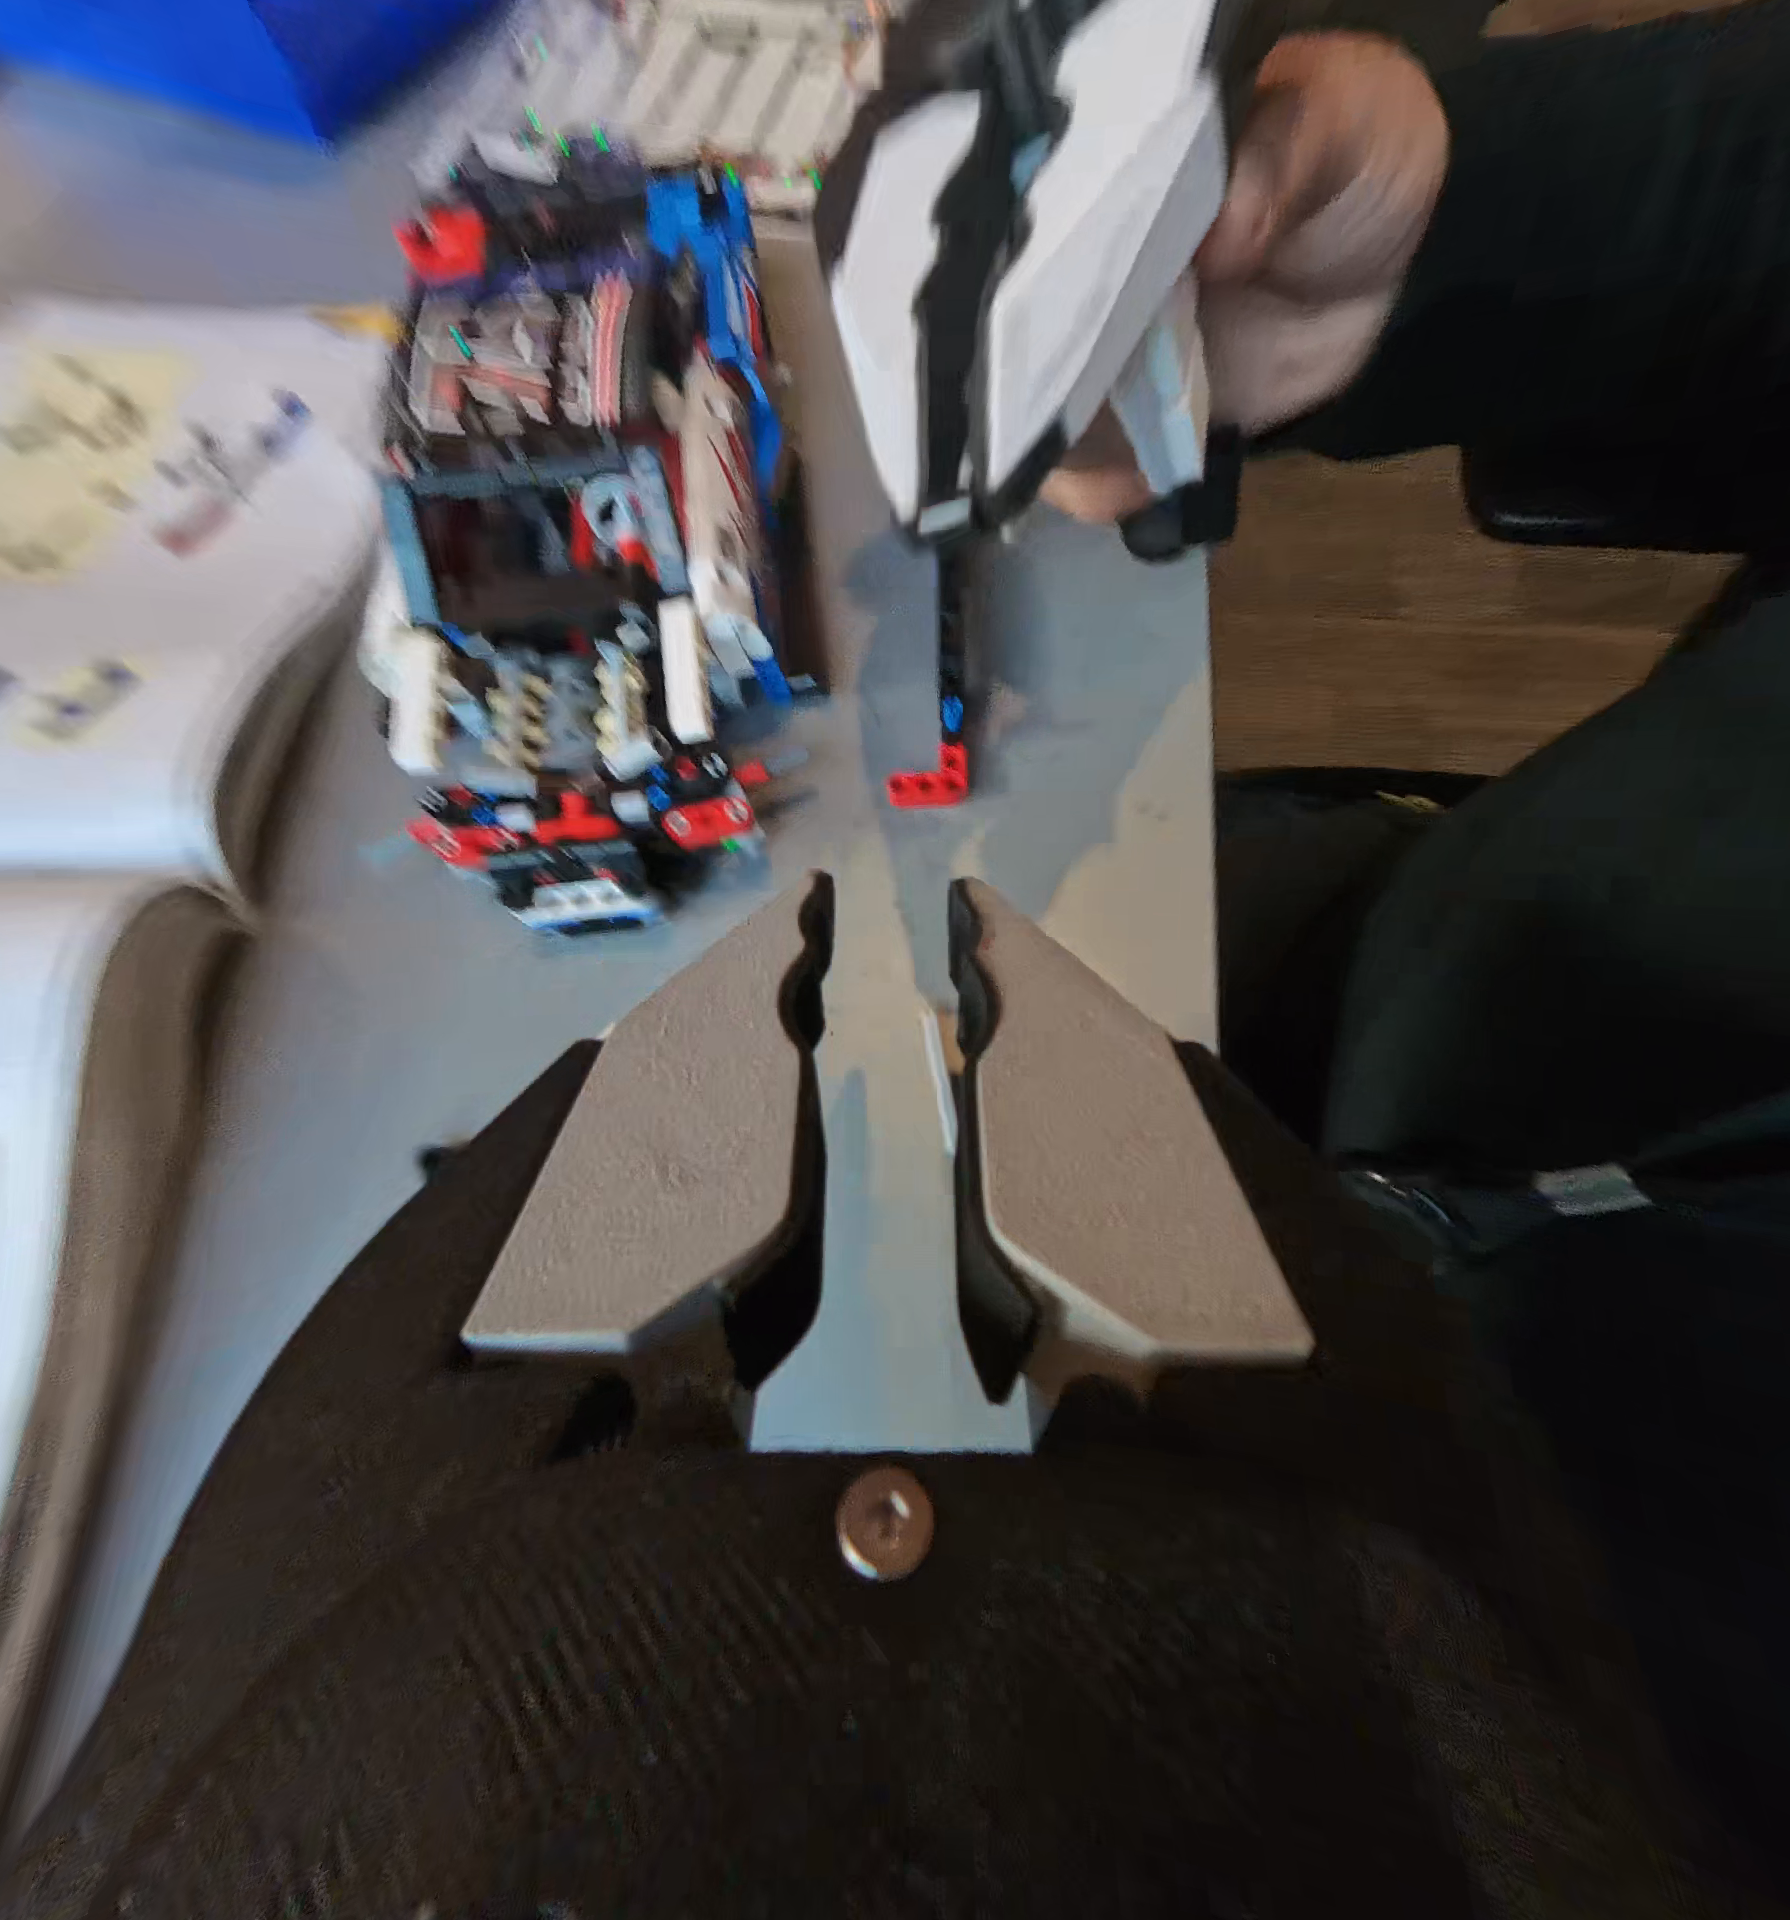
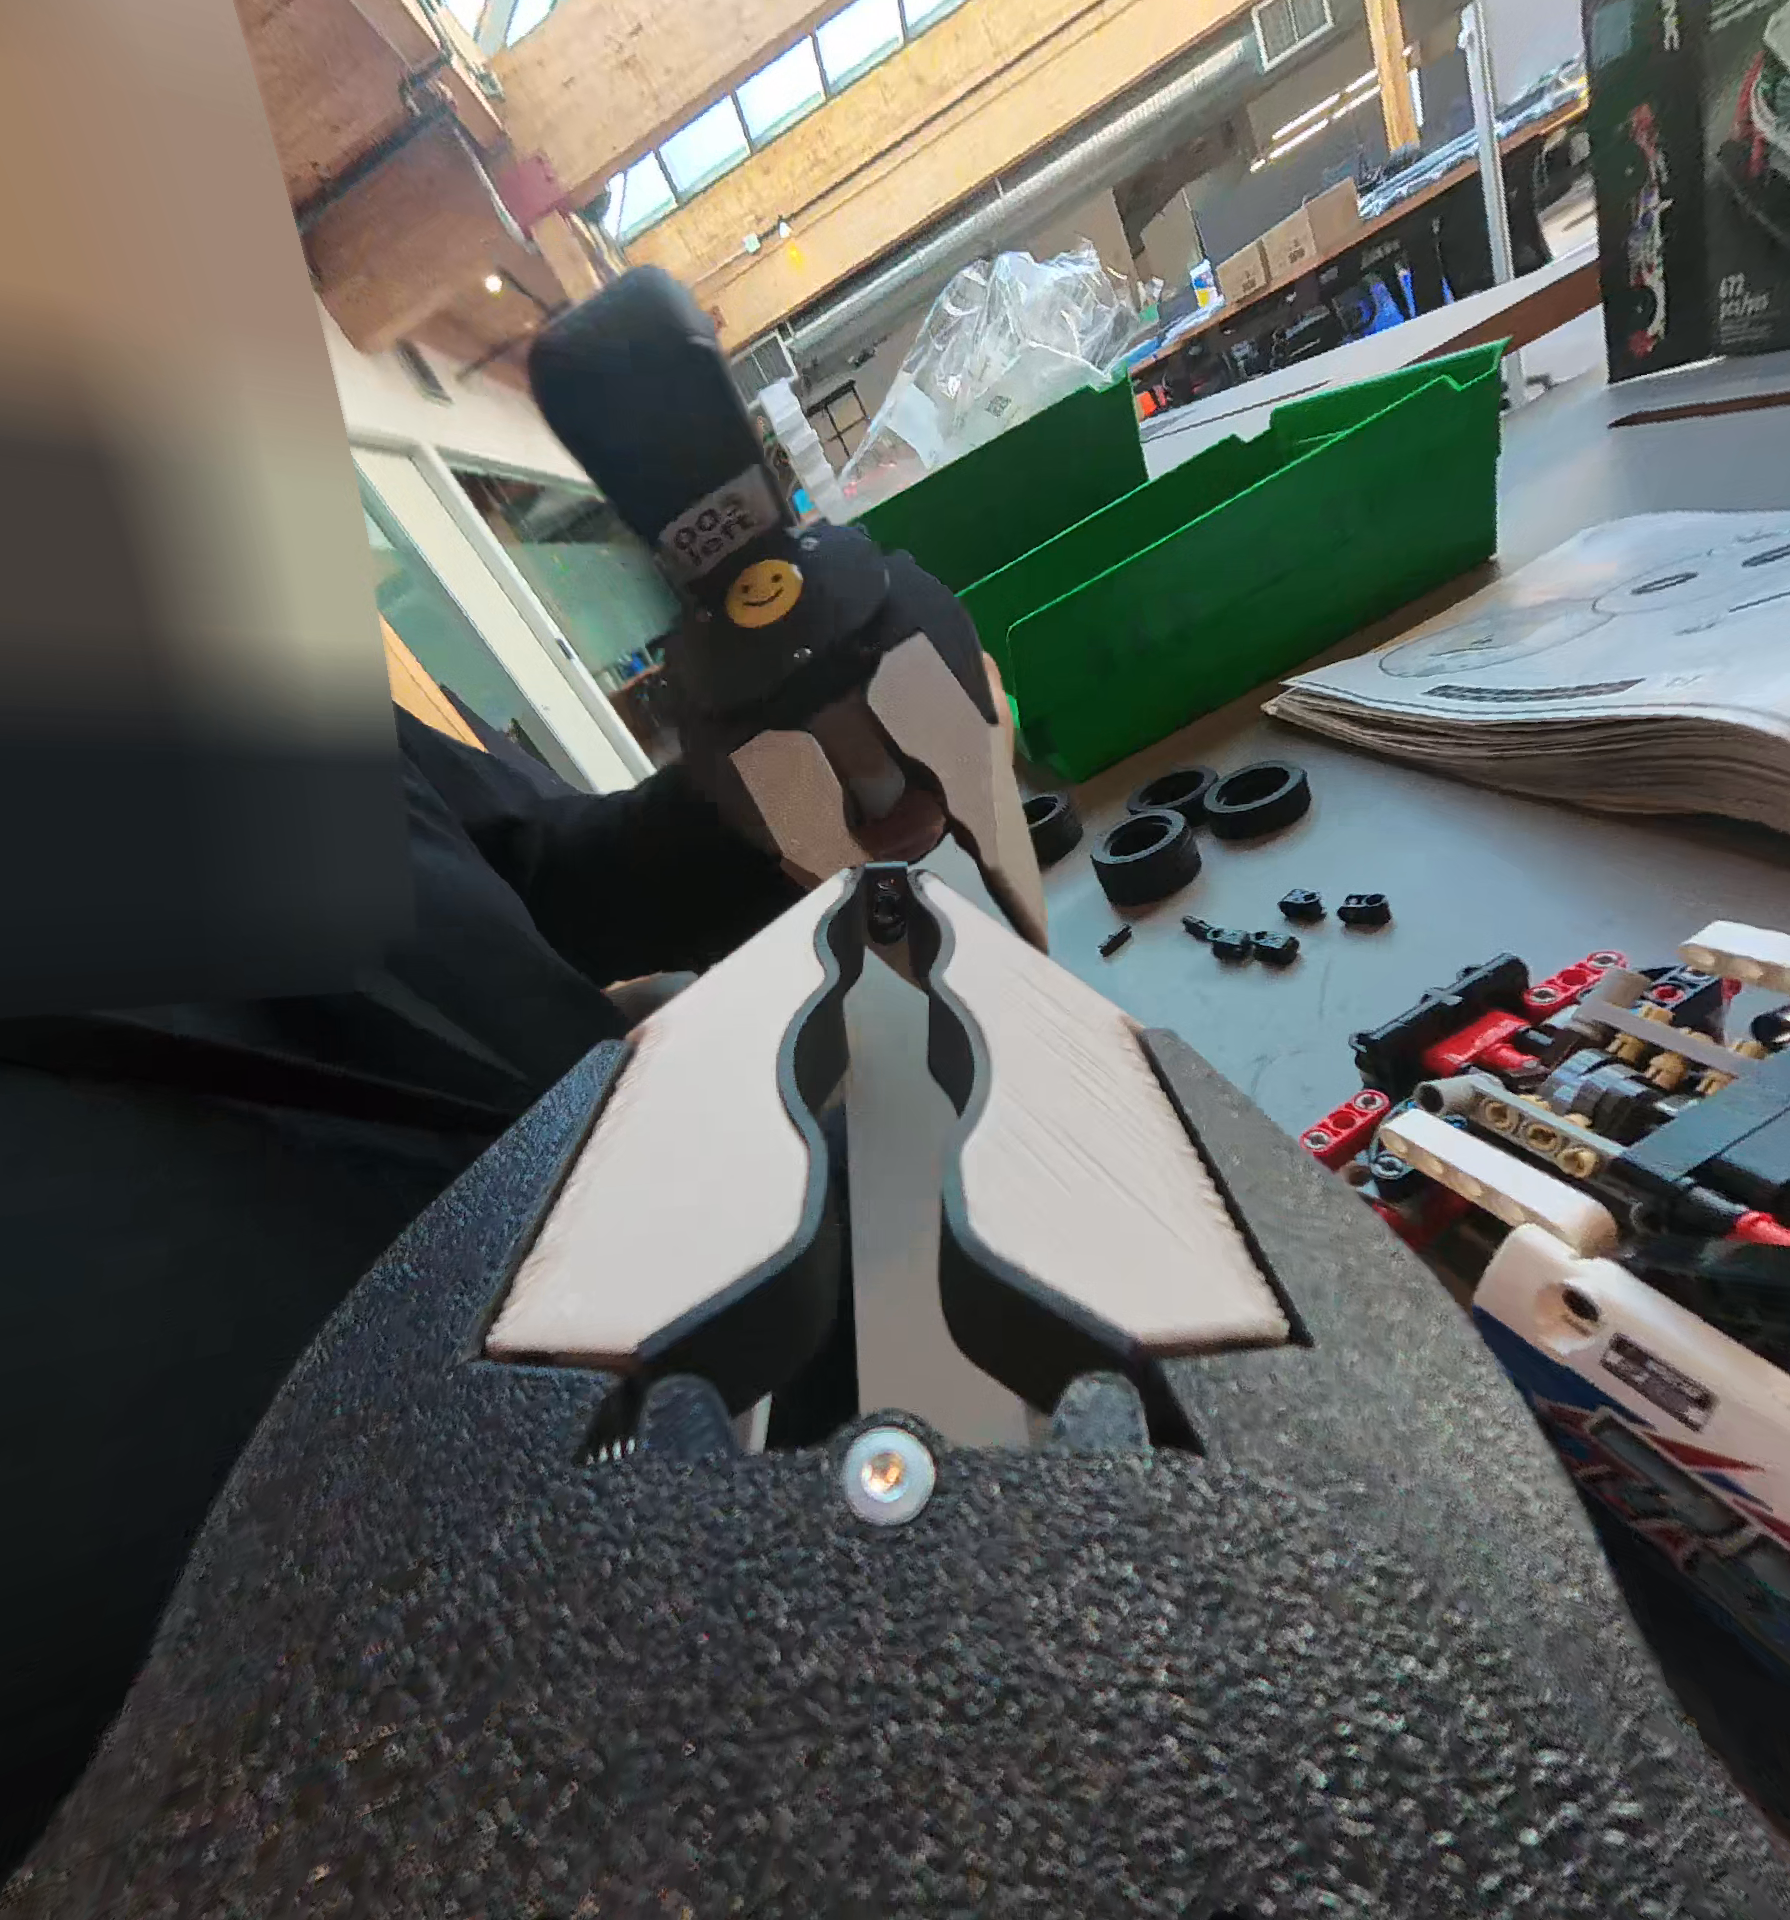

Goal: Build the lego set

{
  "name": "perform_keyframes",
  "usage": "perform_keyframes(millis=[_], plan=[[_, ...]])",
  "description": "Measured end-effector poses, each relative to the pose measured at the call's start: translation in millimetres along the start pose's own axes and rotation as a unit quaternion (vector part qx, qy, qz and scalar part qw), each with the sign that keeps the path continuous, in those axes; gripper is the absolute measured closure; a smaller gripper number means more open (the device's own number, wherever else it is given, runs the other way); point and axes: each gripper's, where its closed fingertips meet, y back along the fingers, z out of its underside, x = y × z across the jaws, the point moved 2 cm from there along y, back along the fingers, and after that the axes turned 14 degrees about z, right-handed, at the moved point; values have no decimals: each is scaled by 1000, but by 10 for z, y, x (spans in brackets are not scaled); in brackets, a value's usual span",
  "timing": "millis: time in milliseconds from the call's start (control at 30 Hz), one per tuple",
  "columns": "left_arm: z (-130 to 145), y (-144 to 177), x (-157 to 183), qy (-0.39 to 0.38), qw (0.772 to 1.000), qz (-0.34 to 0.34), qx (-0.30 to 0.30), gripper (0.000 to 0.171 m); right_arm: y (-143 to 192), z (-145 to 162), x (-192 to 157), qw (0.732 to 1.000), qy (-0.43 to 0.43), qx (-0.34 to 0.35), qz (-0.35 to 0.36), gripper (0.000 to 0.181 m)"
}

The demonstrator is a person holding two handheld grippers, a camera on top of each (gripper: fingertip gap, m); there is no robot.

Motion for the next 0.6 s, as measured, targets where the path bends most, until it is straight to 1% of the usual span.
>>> perform_keyframes(millis=[100,133,267,300,333,433,533,600], plan=[[297,-128,56,69,996,47,-34,147,54,36,-17,999,50,-8,20,175],[399,-161,63,82,994,48,-51,145,67,64,-22,997,65,-11,29,175],[706,-256,35,80,989,18,-123,151,94,218,-23,993,104,-25,58,175],[735,-285,34,80,988,17,-132,152,96,249,-31,992,108,-27,59,174],[710,-300,51,81,989,23,-125,154,98,271,-42,992,110,-27,59,174],[699,-327,45,88,988,24,-128,157,102,324,-44,990,117,-34,63,174],[700,-338,16,66,988,-2,-138,170,117,354,-38,989,123,-37,68,174],[694,-350,25,59,988,-8,-140,170,122,366,-39,989,124,-36,68,174]])
